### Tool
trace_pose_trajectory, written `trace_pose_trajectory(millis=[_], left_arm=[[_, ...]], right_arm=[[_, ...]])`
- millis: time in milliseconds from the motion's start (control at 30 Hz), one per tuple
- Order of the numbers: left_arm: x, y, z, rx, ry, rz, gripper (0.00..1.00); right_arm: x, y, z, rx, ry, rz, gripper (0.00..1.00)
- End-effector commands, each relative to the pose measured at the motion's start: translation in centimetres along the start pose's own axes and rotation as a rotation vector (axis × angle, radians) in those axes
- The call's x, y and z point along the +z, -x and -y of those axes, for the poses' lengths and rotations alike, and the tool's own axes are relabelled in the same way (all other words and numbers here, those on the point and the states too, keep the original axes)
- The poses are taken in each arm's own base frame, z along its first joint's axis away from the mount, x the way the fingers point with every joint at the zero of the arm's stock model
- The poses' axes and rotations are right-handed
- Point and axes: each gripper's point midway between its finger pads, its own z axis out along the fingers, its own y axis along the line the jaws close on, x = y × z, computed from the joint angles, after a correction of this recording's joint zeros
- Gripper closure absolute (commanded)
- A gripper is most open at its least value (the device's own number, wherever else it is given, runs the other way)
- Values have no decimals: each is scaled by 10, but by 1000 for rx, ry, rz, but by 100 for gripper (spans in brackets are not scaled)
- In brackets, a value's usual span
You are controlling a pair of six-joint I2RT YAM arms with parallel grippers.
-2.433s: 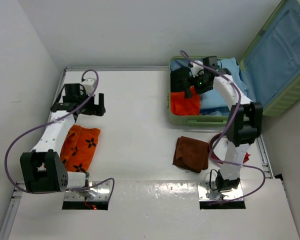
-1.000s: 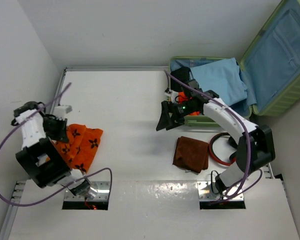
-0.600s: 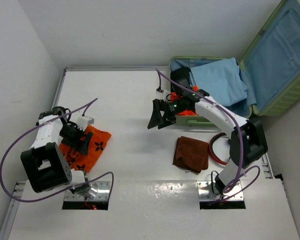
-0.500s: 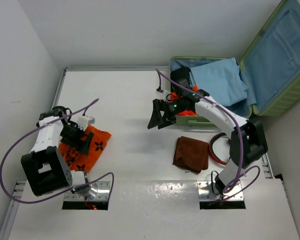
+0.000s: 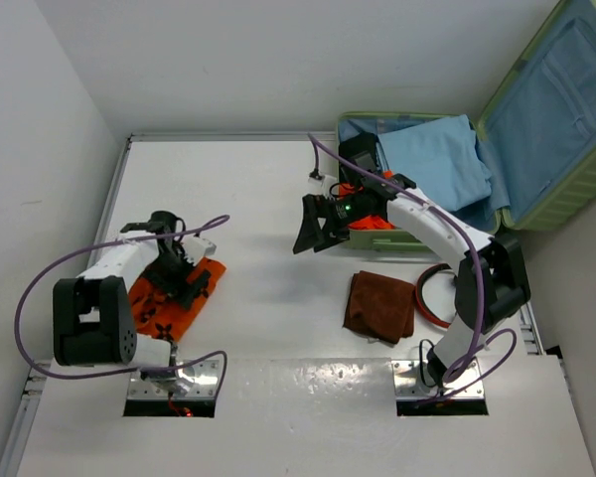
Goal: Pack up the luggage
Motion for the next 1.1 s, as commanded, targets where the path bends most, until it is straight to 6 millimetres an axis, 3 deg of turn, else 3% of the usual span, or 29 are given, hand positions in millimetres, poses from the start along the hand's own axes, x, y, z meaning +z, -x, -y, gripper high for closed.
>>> trace_pose_trajectory(millis=[0, 100, 167, 200, 300, 333, 433, 533, 700, 800, 933, 967, 1033, 1067], left_arm=[[20, 19, -15, -20, 103, 33, 4], [35, 31, -16, -27, 110, 36, 12], [43, 45, -13, -25, 95, 45, 26], [46, 48, -11, -31, 79, 40, 43], [53, 71, -10, -74, 41, 61, 71], [53, 78, -10, -89, 29, 74, 76], [40, 117, -2, -106, -57, 172, 89], [7, 159, 9, -118, -186, 317, 100], [-72, 213, 27, -190, -501, 582, 100], [-101, 230, 35, -235, -585, 644, 100], [-136, 259, 36, -326, -583, 764, 100], [-140, 263, 36, -356, -568, 781, 100], [-158, 278, 35, -441, -533, 850, 100], [-164, 283, 36, -472, -523, 868, 100]], right_arm=[[-12, 8, -3, -61, -19, 38, 8], [-18, 9, 0, -65, -39, 51, 8], [-24, 8, 0, -82, -50, 59, 8], [-27, 8, 4, -97, -72, 64, 8], [-39, 8, 5, -113, -101, 87, 8], [-43, 7, 9, -105, -112, 95, 8], [-55, 9, 14, -109, -136, 142, 8], [-68, 16, 17, -146, -155, 193, 6], [-88, 26, 22, -140, -161, 282, 5], [-95, 35, 17, -124, -147, 337, 3], [-101, 47, 11, -120, -170, 421, 0], [-104, 52, 18, -110, -223, 448, 0], [-99, 55, 7, -154, -242, 456, 0], [-104, 64, 16, -184, -331, 490, 0]])
